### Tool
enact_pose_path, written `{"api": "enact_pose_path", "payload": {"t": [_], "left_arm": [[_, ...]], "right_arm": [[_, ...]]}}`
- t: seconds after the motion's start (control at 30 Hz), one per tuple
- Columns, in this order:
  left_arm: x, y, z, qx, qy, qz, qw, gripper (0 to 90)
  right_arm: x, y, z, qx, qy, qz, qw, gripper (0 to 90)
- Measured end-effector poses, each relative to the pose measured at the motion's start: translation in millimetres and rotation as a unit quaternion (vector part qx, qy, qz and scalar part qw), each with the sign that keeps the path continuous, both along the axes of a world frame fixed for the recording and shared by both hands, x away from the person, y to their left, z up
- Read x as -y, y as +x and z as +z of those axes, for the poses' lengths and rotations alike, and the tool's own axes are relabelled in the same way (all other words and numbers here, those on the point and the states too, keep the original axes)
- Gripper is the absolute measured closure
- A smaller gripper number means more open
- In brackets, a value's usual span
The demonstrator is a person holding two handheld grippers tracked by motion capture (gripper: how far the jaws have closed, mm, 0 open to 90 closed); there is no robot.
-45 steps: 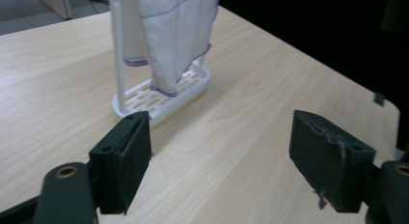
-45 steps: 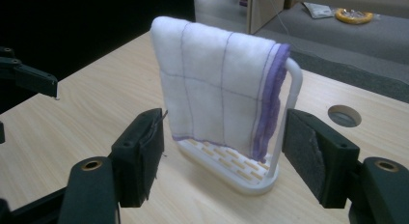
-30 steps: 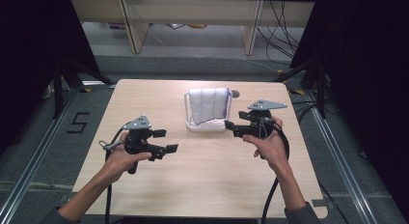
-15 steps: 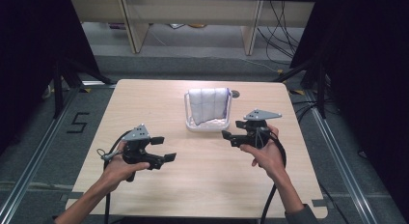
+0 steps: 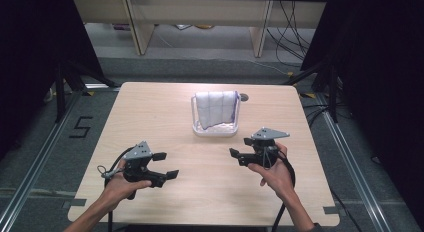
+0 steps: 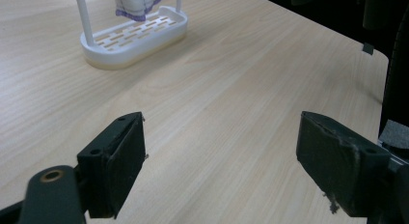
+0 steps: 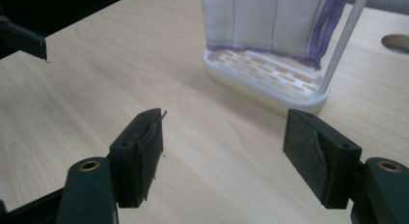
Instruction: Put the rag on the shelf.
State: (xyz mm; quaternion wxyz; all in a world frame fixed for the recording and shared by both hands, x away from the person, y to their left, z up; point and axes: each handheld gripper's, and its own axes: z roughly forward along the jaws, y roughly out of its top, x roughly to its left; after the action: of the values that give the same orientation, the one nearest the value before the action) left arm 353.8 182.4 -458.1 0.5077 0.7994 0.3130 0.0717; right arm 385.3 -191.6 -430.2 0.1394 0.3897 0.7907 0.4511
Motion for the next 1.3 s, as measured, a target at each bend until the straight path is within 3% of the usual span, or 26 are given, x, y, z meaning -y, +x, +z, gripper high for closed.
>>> {"api": "enact_pose_path", "payload": {"t": [0.1,0.2,0.23,0.27,0.37,0.4,0.47,0.5,0.57,0.6,0.67,0.73,0.77,0.8,0.83,0.87,0.93,1.03,1.07,1.13,1.23,1.3], "left_arm": [[-1.6,-2.3,-4.0,-0.001,0.005,0.000,1.0000,17.2],[-2.2,-6.6,-9.2,-0.003,0.007,0.002,1.0000,17.2],[-2.3,-7.7,-11.1,-0.003,0.006,-0.002,1.0000,17.2],[-2.5,-9.5,-12.1,-0.004,0.010,-0.002,0.9999,17.2],[-2.1,-14.6,-15.0,-0.004,0.017,-0.004,0.9998,17.2],[-1.8,-16.3,-16.6,0.000,0.016,-0.005,0.9999,17.2],[-2.0,-18.8,-18.2,-0.002,0.020,-0.010,0.9997,17.2],[-2.0,-20.4,-19.3,-0.001,0.021,-0.009,0.9997,17.2],[-3.3,-21.8,-21.2,-0.003,0.023,-0.014,0.9996,17.2],[-3.4,-23.1,-22.7,-0.003,0.021,-0.011,0.9997,17.3],[-5.0,-24.7,-25.8,-0.005,0.022,-0.015,0.9996,17.3],[-5.6,-27.5,-28.9,-0.009,0.021,-0.010,0.9997,17.3],[-7.5,-28.4,-29.8,-0.007,0.031,-0.013,0.9994,17.4],[-7.8,-30.0,-31.7,-0.010,0.027,-0.012,0.9995,17.4],[-8.1,-31.1,-33.9,-0.009,0.024,-0.013,0.9996,17.5],[-9.8,-32.3,-34.8,-0.008,0.034,-0.015,0.9993,17.5],[-10.4,-35.1,-38.2,-0.007,0.032,-0.012,0.9994,17.6],[-11.5,-39.3,-42.1,-0.006,0.037,-0.019,0.9991,17.7],[-10.2,-41.3,-43.8,-0.010,0.030,-0.010,0.9994,17.8],[-8.8,-42.6,-46.4,-0.009,0.032,-0.011,0.9994,18.0],[-7.9,-41.6,-48.5,-0.010,0.042,-0.018,0.9989,18.1],[-7.2,-41.6,-49.1,-0.010,0.039,-0.018,0.9990,18.1]], "right_arm": [[2.2,-7.4,-9.6,-0.002,0.004,0.003,1.0000,31.3],[2.1,-16.4,-17.4,-0.021,0.001,-0.003,0.9998,31.0],[3.3,-15.9,-20.9,-0.011,-0.001,0.008,0.9999,30.9],[1.9,-19.4,-23.2,-0.024,0.004,0.002,0.9997,30.9],[3.7,-21.7,-29.1,-0.016,-0.017,0.008,0.9997,30.5],[2.6,-22.7,-31.9,-0.018,-0.009,0.012,0.9997,29.9],[2.5,-26.3,-33.2,-0.024,-0.018,0.012,0.9995,29.6],[0.9,-29.5,-34.2,-0.033,-0.010,0.010,0.9993,29.0],[2.0,-30.8,-36.0,-0.028,-0.008,0.021,0.9994,26.0],[0.8,-35.8,-36.0,-0.043,0.004,0.015,0.9990,24.9],[3.8,-38.7,-37.7,-0.033,-0.007,0.023,0.9991,23.1],[2.8,-45.7,-40.0,-0.046,-0.001,0.019,0.9988,21.7],[4.9,-46.4,-41.4,-0.034,-0.011,0.024,0.9991,21.3],[5.6,-47.9,-42.9,-0.036,-0.013,0.033,0.9987,20.8],[4.2,-53.3,-43.7,-0.049,-0.007,0.020,0.9986,20.5],[5.8,-53.0,-45.8,-0.036,-0.013,0.029,0.9989,20.2],[6.2,-57.5,-48.2,-0.033,-0.020,0.024,0.9990,19.5],[4.8,-66.2,-53.3,-0.049,-0.031,0.025,0.9980,18.5],[5.4,-66.9,-55.8,-0.041,-0.036,0.029,0.9981,18.1],[4.4,-71.3,-58.5,-0.052,-0.040,0.027,0.9975,17.6],[2.8,-73.6,-61.9,-0.044,-0.049,0.037,0.9972,17.6],[1.6,-75.4,-62.4,-0.052,-0.056,0.038,0.9964,17.6]]}}
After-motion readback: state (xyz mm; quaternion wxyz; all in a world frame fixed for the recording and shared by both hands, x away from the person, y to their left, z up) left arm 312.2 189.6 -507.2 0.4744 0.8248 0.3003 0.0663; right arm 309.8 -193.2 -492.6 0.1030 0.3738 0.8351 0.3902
